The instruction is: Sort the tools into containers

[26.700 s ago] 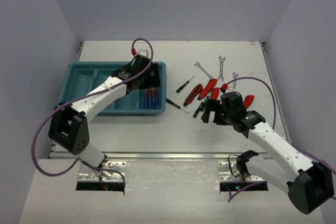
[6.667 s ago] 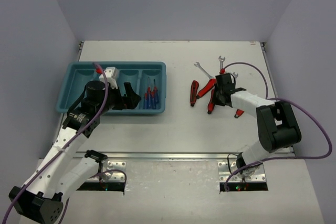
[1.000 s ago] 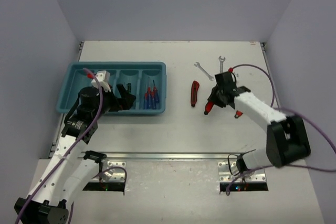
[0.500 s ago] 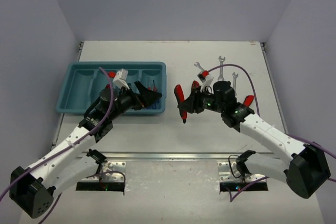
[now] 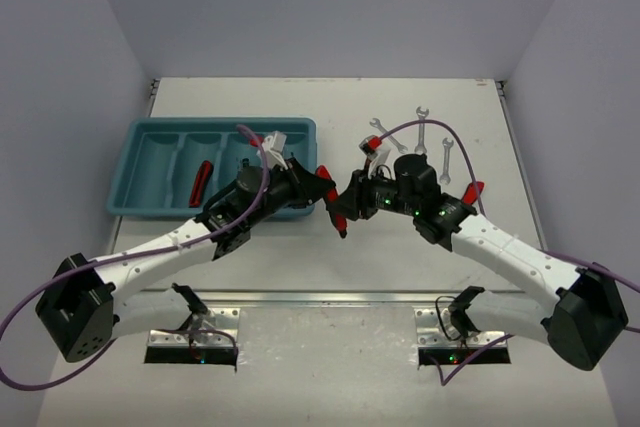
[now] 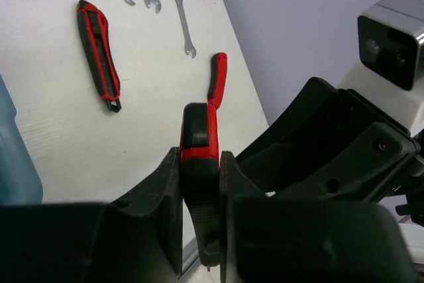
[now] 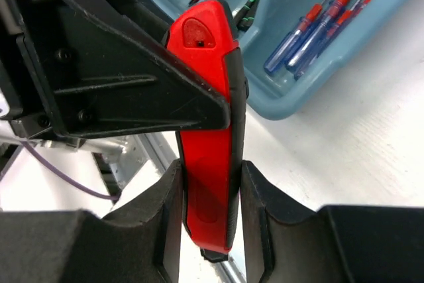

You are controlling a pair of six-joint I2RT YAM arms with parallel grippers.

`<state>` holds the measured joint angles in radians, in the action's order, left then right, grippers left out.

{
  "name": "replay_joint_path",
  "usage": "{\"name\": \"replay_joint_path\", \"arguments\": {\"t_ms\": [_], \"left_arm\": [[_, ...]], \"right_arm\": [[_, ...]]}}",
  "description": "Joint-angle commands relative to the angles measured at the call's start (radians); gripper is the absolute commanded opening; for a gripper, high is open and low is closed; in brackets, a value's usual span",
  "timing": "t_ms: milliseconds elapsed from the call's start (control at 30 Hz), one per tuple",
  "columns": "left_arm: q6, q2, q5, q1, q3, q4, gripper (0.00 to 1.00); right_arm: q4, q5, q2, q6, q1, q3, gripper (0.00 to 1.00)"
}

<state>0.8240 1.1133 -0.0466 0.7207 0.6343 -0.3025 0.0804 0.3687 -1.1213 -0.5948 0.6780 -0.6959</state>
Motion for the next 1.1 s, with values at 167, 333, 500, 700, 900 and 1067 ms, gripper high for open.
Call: {"name": "replay_joint_path", "arguments": {"t_ms": [167,333,500,700,900,1067], "left_arm": [[-0.227,0.010,0.405,-0.118,0.308,0.430,0.00],[-0.399,0.059,0.611,-0.403,0.480,0.621,0.00],[-0.598,0.190,0.748,-0.533,0.606,0.693,0.00],[-0.676,0.371,0.751,-0.612,0.611,0.717,0.00],[-0.668,0.579,0.727,-0.630,0.667,0.802,0.00],[-0.645,0.591,0.675,-0.630,0.707,0.850,0.96]], "right_arm": [[-0.251,-0.354,0.020,0.080,0.004,-0.134,0.99],[-0.333,-0.621,0.031,0.150,-0.033,-0.106,0.99],[-0.318,-0.558,-0.011,0.114,-0.169,-0.065,0.99],[-0.317,-0.508,-0.035,0.104,-0.213,-0.060,0.99],[-0.307,-0.514,-0.023,0.111,-0.216,-0.045,0.99],[-0.284,-0.466,-0.031,0.106,-0.216,-0.035,0.99]]}}
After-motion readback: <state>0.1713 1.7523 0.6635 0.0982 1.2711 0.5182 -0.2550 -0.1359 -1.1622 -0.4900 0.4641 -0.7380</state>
